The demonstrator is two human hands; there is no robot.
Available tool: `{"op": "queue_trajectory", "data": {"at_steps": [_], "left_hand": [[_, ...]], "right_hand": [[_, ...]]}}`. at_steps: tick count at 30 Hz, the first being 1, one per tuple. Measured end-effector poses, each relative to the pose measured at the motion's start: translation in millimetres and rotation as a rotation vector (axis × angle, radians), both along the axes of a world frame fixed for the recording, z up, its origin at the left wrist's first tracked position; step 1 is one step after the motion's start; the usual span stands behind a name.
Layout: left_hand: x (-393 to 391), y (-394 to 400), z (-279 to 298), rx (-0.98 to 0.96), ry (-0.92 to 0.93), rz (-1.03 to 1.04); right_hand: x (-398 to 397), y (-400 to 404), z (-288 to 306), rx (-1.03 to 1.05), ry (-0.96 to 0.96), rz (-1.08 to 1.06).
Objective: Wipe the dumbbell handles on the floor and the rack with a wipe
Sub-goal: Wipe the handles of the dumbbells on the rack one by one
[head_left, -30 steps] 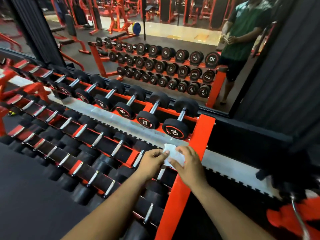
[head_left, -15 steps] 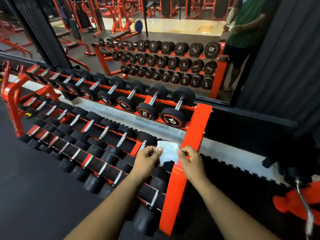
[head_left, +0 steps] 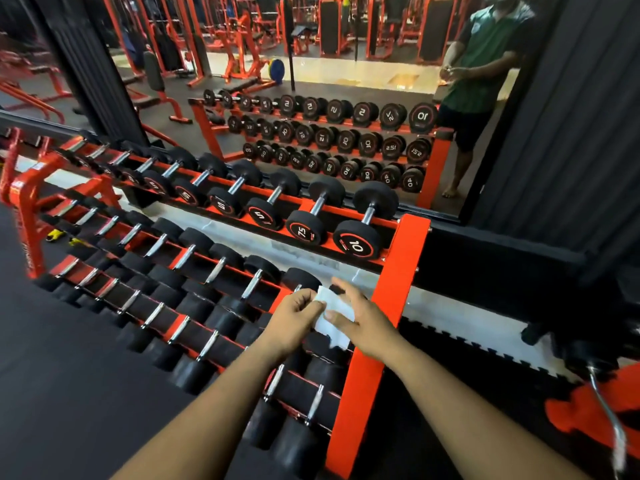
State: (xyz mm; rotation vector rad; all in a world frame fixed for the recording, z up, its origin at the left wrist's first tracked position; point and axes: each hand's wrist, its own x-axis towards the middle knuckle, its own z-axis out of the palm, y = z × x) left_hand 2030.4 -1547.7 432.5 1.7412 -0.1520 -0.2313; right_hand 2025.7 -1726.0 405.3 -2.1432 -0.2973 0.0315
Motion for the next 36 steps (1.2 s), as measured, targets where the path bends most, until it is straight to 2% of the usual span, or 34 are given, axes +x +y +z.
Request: {"op": "queue_trajectory", "data": {"at_steps": [6,8,12,13,16,17,21,29,33,36], "left_hand": [[19,66,-3,-0.063,0.055,0.046],[28,94,-10,-0.090,0.077,0.017],[36,119,-15,-0.134,0.144,-0.045],[39,125,-16,-0.132,0.157,-0.064],[45,132,-13,-0.110,0.133,-0.125],[48,133,-13,-0.114,0.129,-0.147],[60,138,-10,-0.080,0.066,-0.228],[83,132,-5,0.074,-0.081,-0.139],[94,119,1,0.147,-0.119,-0.204],[99,107,8,0.089,-0.073,-0.195]], "right_hand": [[-9,53,-10,0.290,0.271,-0.092],[-13,74,-13,0.251,0.343,-0.082],[-11,91,-9,0.134,0.356,-0.077],[-10,98,-6,0.167,0.370,-0.104],[-8,116,8,0.454,0.433,-0.163],[-6,123,13,0.492,0.433,-0.151],[-3,140,12,0.401,0.381,-0.180],[-8,109,-11,0.217,0.443,-0.095],[18,105,8,0.378,0.364,-0.169],[38,107,16,0.397,0.300,-0.201]]}}
